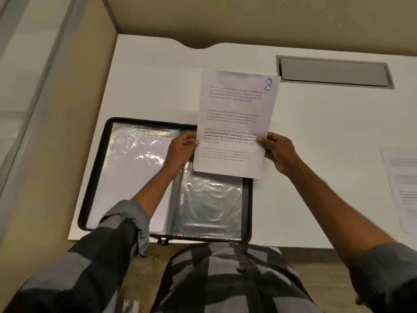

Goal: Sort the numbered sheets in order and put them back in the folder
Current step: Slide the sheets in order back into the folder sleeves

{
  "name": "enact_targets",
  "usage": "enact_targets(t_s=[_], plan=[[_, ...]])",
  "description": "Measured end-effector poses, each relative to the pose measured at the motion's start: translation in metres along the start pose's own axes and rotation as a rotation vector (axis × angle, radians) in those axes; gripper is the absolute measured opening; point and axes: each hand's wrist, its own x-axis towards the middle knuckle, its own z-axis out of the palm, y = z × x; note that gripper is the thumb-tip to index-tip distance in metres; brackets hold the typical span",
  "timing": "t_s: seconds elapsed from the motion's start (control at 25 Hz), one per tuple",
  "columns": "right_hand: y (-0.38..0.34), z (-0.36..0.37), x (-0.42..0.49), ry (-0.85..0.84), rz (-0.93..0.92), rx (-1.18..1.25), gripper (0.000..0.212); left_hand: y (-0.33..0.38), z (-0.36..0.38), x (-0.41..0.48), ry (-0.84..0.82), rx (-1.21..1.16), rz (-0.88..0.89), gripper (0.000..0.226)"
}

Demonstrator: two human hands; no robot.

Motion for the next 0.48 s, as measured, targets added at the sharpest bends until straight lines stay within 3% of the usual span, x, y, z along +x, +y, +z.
enact_targets(t_s=[0.12,0.28,0.36,0.48], plan=[[-0.019,0.003,0.025,0.044,-0.020,0.073,0.018,-0.005,-0.003,0.010,0.094,0.183,0.062,0.036],[-0.040,0.002,0.061,0.116,-0.041,0.198,0.027,-0.022,0.004,0.025,-0.047,0.635,0.284,0.039],[-0.046,0.006,0.077,0.135,-0.039,0.231,0.029,-0.033,0.007,0.034,-0.108,0.911,0.331,0.057],[-0.048,0.017,0.092,0.131,-0.025,0.253,0.029,-0.032,0.011,0.046,-0.050,1.097,0.398,0.061]])
